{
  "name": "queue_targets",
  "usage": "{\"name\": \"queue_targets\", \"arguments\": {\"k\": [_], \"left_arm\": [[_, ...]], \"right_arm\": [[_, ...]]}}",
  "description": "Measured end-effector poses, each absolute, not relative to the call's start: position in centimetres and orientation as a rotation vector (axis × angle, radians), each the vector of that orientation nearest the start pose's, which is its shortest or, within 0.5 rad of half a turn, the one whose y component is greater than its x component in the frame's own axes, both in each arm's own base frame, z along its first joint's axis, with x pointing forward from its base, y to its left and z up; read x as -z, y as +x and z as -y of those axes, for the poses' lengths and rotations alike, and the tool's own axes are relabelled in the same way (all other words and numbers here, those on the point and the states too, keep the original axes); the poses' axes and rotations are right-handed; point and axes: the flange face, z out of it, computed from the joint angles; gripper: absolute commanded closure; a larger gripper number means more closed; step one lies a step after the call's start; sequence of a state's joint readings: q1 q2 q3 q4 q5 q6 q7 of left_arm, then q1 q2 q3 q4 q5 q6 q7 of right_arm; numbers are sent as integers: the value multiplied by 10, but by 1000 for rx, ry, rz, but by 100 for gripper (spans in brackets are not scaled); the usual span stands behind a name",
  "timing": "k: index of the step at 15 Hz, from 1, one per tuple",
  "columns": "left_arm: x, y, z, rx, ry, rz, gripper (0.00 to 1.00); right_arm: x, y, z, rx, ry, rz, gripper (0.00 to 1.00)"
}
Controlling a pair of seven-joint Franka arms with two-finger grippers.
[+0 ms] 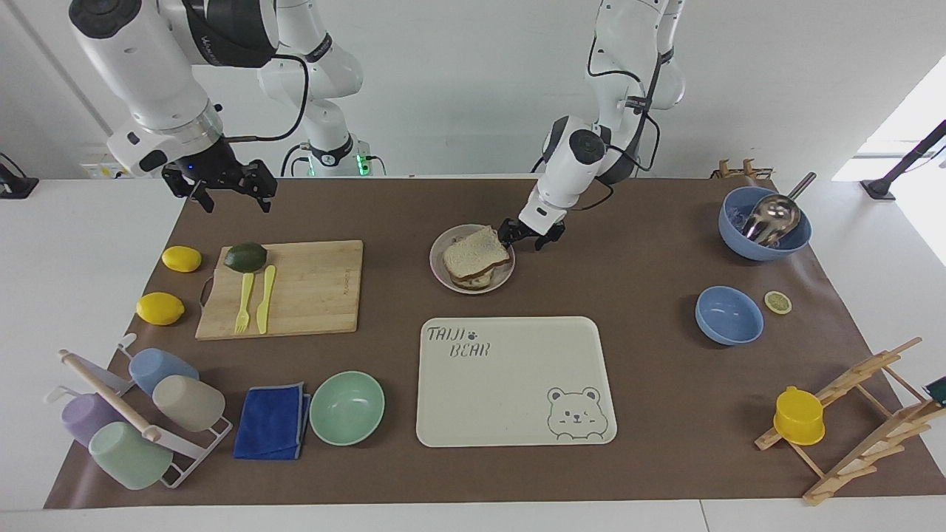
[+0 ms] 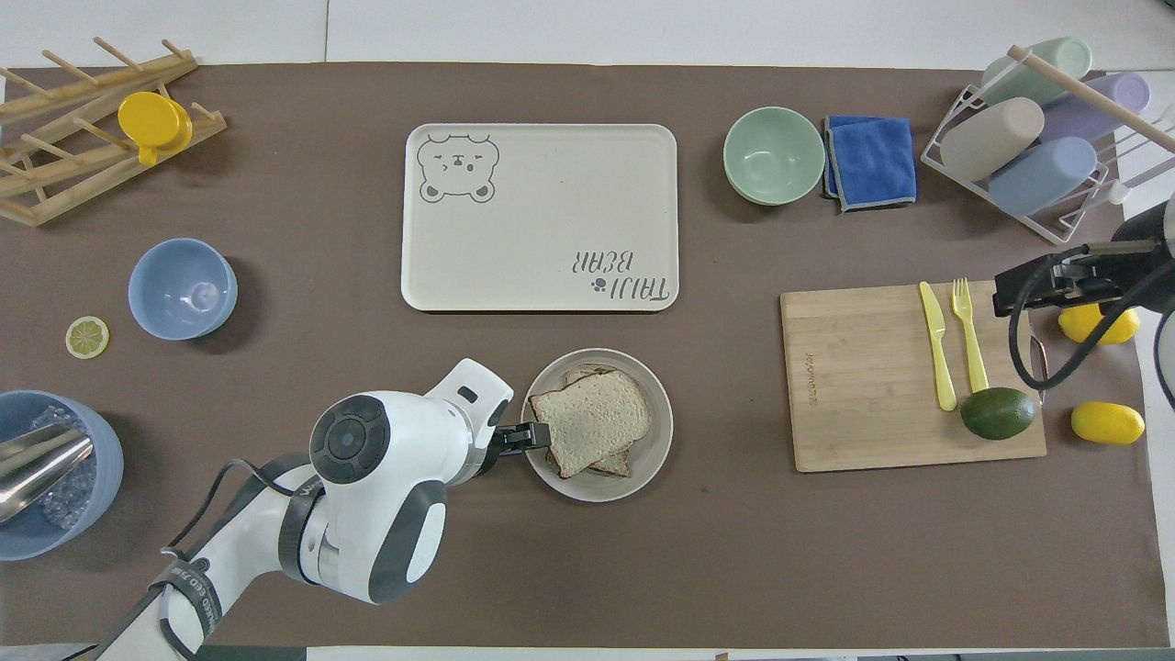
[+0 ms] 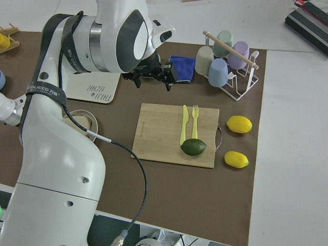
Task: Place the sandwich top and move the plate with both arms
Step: 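Grasp the rim of the white plate with the left gripper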
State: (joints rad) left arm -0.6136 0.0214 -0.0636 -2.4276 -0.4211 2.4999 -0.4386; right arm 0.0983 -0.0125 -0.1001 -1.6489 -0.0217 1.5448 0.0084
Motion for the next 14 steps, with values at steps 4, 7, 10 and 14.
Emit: {"name": "queue_targets", "arguments": {"k": [4,7,10,14], "left_arm": [[-302,384,306,-162,-3382,159,31],[-302,379,314,-160,-3384,128,47],[-303,374,320,-154,-3388,101,68],[-304,375,321,-145,-3391,92,96]], "right_arm": [[-594,545,5,-139,-3159,-17,0],[-595,546,4,-123,-3160,-16,0],[-596,546,4,-120,-3160,-17,0],[-596,546,11,-121,-3159,-35,0]]}}
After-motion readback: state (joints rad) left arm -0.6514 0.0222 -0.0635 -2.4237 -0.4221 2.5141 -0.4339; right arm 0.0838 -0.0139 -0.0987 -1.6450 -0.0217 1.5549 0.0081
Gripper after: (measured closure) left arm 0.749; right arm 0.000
